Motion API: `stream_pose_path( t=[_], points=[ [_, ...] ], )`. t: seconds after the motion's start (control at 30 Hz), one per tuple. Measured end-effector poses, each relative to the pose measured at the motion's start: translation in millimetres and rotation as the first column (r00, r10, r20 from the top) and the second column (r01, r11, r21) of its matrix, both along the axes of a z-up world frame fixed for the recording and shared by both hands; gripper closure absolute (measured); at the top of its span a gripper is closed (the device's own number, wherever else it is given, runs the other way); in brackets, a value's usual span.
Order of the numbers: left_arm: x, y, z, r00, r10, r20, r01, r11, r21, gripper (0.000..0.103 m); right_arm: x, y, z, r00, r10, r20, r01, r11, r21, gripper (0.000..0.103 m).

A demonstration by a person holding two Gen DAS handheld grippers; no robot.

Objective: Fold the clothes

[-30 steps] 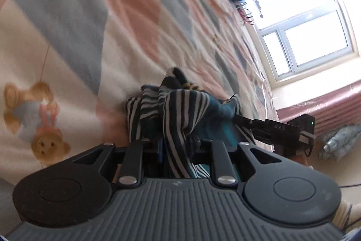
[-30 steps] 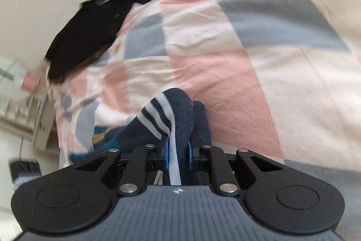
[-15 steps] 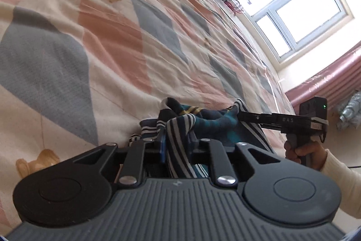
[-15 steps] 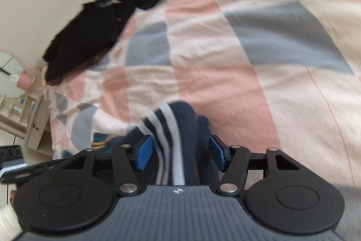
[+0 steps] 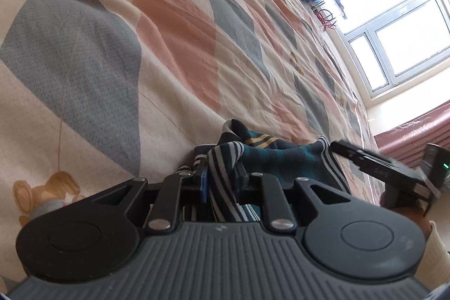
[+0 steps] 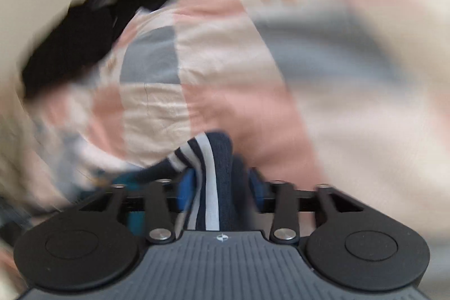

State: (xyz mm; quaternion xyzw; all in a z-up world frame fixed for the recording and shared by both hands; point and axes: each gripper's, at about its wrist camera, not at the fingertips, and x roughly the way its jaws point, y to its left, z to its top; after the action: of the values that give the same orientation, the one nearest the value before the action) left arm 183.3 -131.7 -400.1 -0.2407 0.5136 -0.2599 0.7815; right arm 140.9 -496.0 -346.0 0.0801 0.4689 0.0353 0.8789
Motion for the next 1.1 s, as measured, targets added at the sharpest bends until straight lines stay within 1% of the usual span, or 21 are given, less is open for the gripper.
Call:
stream_pose_path(
  t=[0.03, 0.07, 0.1, 0.17, 0.2, 0.27, 0.33, 0.43, 0.47, 0.53, 0.57, 0.63, 0.67, 0.7, 0.73, 0.8, 0.87, 0.9, 0.93, 1.0, 1.1],
  points=[
    [0, -1, 0, 1.000, 0.004, -0.001, -0.004, 1.000, 0.003, 0.087, -5, 17, 11, 0.996, 0.059, 0.068, -0.051, 0.993, -0.104, 0.056],
    [0, -1, 0, 1.000, 0.006, -0.001, -0.006, 1.000, 0.008, 0.087, -6, 26, 8, 0.991, 0.106, 0.082, -0.095, 0.986, -0.134, 0.056],
    [0, -2, 0, 1.000, 0.006, 0.001, -0.006, 1.000, 0.012, 0.086, -6, 35, 3, 0.985, 0.151, 0.084, -0.137, 0.979, -0.152, 0.061],
    [3, -3, 0, 1.000, 0.014, -0.020, -0.014, 1.000, 0.010, 0.085, -6, 51, -6, 0.967, 0.238, 0.087, -0.219, 0.957, -0.188, 0.065],
    [4, -3, 2, 0.999, 0.020, -0.030, -0.020, 1.000, 0.014, 0.085, -5, 53, -20, 0.964, 0.258, 0.068, -0.237, 0.946, -0.223, 0.066],
    [3, -5, 17, 1.000, 0.027, -0.010, -0.026, 0.999, 0.035, 0.086, -1, 40, -34, 0.976, 0.209, 0.065, -0.198, 0.969, -0.145, 0.066],
    [-4, -12, 44, 0.997, 0.012, 0.079, -0.018, 0.997, 0.075, 0.086, 2, 29, -36, 0.986, 0.153, 0.063, -0.150, 0.987, -0.062, 0.065],
    [-20, -24, 77, 0.980, 0.024, 0.198, -0.052, 0.989, 0.137, 0.085, 2, 33, -35, 0.986, 0.155, 0.059, -0.151, 0.986, -0.075, 0.065],
    [-25, -27, 86, 0.969, 0.040, 0.243, -0.084, 0.981, 0.173, 0.085, 3, 33, -35, 0.987, 0.152, 0.055, -0.148, 0.987, -0.069, 0.065],
    [-30, -27, 96, 0.941, 0.089, 0.325, -0.182, 0.945, 0.271, 0.086, 4, 31, -35, 0.988, 0.145, 0.048, -0.142, 0.988, -0.058, 0.065],
    [-29, -23, 97, 0.937, 0.120, 0.328, -0.220, 0.933, 0.286, 0.088, 5, 31, -35, 0.989, 0.142, 0.045, -0.139, 0.989, -0.053, 0.065],
    [-23, -24, 90, 0.966, 0.082, 0.246, -0.133, 0.970, 0.201, 0.088, 7, 29, -36, 0.990, 0.135, 0.038, -0.133, 0.990, -0.042, 0.065],
    [-22, -31, 85, 0.980, 0.016, 0.200, -0.046, 0.988, 0.146, 0.088, 7, 30, -36, 0.990, 0.135, 0.036, -0.134, 0.990, -0.043, 0.065],
    [-22, -42, 80, 0.985, -0.068, 0.156, 0.055, 0.995, 0.085, 0.088, 8, 30, -36, 0.990, 0.136, 0.034, -0.134, 0.990, -0.045, 0.065],
    [-23, -51, 74, 0.981, -0.122, 0.151, 0.110, 0.990, 0.087, 0.086, 8, 31, -36, 0.990, 0.137, 0.033, -0.136, 0.990, -0.047, 0.064],
    [-27, -71, 61, 0.965, -0.202, 0.169, 0.177, 0.973, 0.151, 0.086, 9, 31, -36, 0.990, 0.138, 0.031, -0.136, 0.989, -0.050, 0.064],
    [-22, -78, 42, 0.949, -0.230, 0.214, 0.170, 0.949, 0.265, 0.087, 10, 31, -36, 0.990, 0.137, 0.028, -0.135, 0.990, -0.044, 0.063],
    [-18, -77, 31, 0.945, -0.239, 0.225, 0.165, 0.939, 0.303, 0.097, 10, 30, -36, 0.990, 0.138, 0.029, -0.136, 0.990, -0.041, 0.062],
    [-14, -75, 19, 0.941, -0.246, 0.231, 0.163, 0.930, 0.329, 0.100, 10, 30, -37, 0.990, 0.138, 0.032, -0.136, 0.990, -0.041, 0.062],
    [-11, -71, 3, 0.935, -0.258, 0.244, 0.169, 0.927, 0.334, 0.100, 9, 29, -38, 0.990, 0.138, 0.040, -0.136, 0.990, -0.042, 0.062],
    [-11, -67, -3, 0.930, -0.255, 0.264, 0.161, 0.929, 0.332, 0.100, 10, 29, -44, 0.991, 0.123, 0.054, -0.121, 0.992, -0.043, 0.062]
  ],
)
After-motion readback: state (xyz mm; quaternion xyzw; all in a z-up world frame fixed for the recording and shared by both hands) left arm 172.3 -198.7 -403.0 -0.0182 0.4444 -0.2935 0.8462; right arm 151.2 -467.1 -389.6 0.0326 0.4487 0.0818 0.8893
